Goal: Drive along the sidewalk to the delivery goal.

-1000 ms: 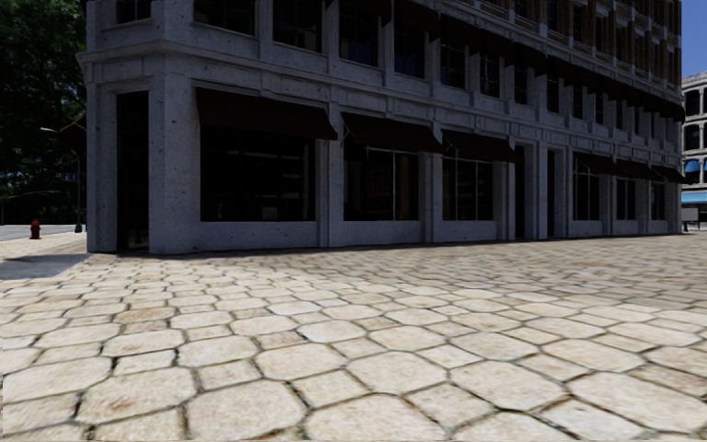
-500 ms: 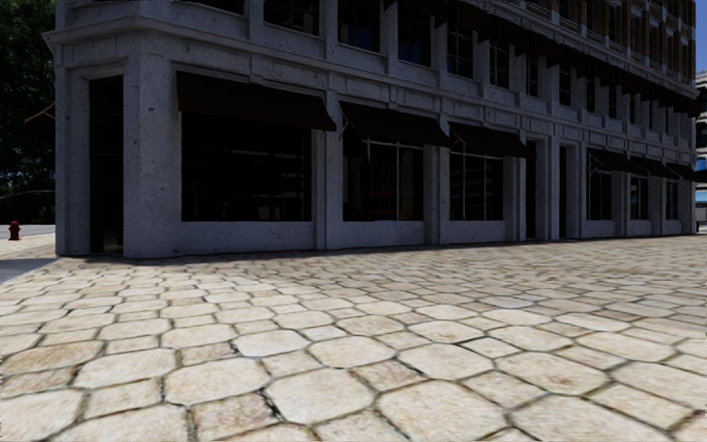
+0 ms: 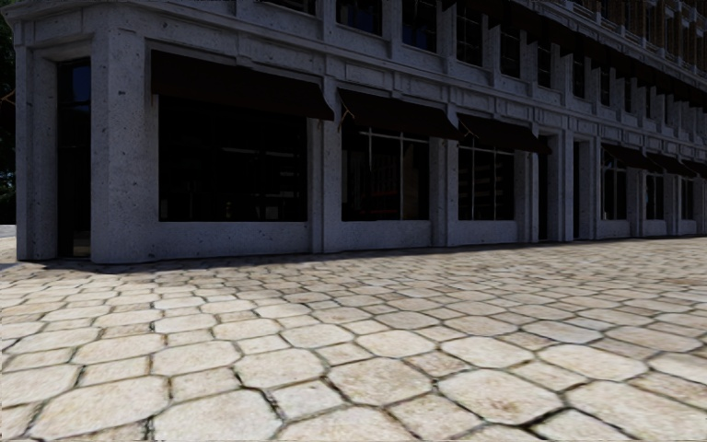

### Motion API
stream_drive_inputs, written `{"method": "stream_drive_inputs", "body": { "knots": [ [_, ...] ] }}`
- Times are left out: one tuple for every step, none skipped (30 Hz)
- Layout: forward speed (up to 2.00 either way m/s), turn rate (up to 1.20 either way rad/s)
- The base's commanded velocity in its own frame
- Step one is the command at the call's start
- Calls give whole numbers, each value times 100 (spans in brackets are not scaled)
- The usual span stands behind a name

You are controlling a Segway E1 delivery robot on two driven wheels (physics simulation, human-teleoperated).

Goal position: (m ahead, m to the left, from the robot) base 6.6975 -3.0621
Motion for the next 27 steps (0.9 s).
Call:
{"method": "stream_drive_inputs", "body": {
  "knots": [
    [184, 0],
    [184, 0],
    [184, 0],
    [184, 0],
    [184, 0],
    [184, 0],
    [184, 0],
    [184, 0],
    [184, 0],
    [184, 0],
    [184, 0],
    [184, 0],
    [184, 0],
    [184, 0],
    [184, 0],
    [184, 0],
    [184, 0],
    [184, 0],
    [184, 0],
    [184, 0],
    [184, 0],
    [184, 0],
    [184, 0],
    [184, 0],
    [184, 0],
    [184, 0],
    [184, 0]
  ]
}}
